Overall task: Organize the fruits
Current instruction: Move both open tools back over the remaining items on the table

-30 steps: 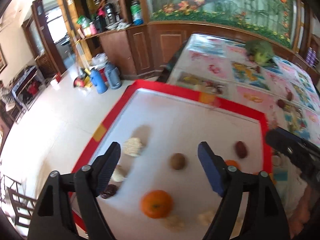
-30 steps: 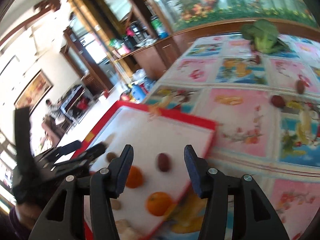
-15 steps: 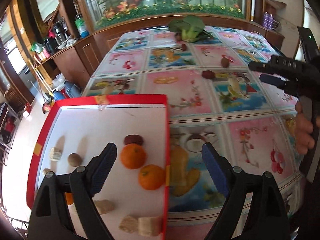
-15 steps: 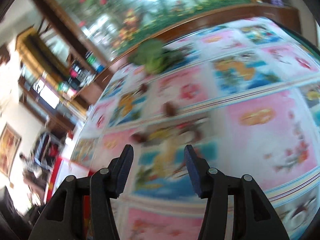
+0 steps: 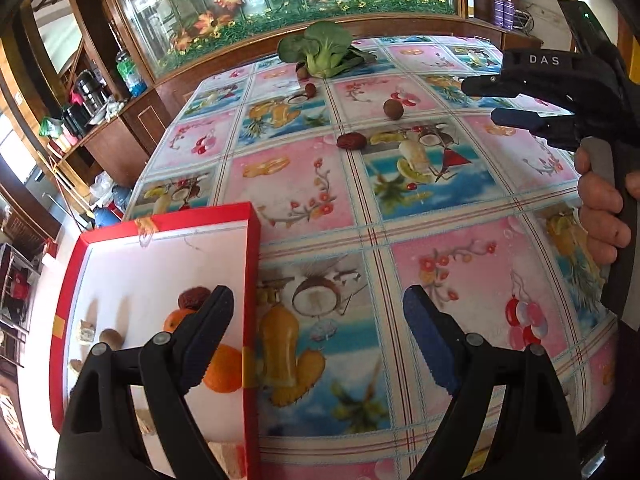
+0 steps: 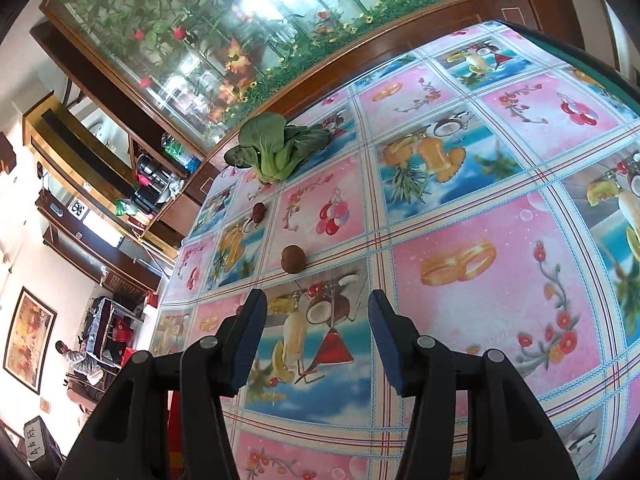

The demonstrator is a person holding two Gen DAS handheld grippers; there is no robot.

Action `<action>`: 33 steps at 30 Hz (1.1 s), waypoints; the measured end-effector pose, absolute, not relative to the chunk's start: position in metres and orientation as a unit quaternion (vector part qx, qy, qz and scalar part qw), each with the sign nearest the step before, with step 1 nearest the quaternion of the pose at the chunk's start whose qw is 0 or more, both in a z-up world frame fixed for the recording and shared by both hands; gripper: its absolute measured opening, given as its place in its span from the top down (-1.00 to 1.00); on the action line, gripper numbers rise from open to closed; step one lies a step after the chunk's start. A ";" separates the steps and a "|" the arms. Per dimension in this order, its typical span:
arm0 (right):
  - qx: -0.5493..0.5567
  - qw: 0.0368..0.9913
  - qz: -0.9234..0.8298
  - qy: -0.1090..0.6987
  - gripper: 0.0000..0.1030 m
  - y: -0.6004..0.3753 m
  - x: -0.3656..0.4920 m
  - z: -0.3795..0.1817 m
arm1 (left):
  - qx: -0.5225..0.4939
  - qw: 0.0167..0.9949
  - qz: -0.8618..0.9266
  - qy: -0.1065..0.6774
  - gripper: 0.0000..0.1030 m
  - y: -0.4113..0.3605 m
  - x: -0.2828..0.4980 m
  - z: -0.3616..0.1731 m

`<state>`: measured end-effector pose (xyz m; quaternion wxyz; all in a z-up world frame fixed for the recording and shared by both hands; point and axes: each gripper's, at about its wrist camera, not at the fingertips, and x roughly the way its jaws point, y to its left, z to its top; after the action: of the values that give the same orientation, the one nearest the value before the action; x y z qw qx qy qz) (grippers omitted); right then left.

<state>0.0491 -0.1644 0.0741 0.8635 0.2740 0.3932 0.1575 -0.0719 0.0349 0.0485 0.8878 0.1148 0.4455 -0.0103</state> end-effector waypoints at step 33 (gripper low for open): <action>0.208 0.877 0.217 0.375 -0.01 -0.127 0.079 0.081 | 0.143 0.879 0.011 0.455 -0.69 0.013 -0.012 0.036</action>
<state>0.0789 -0.1273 0.0811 0.8767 0.2083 0.3754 0.2169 -0.0117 0.0134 0.0360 0.8787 0.1428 0.4553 0.0108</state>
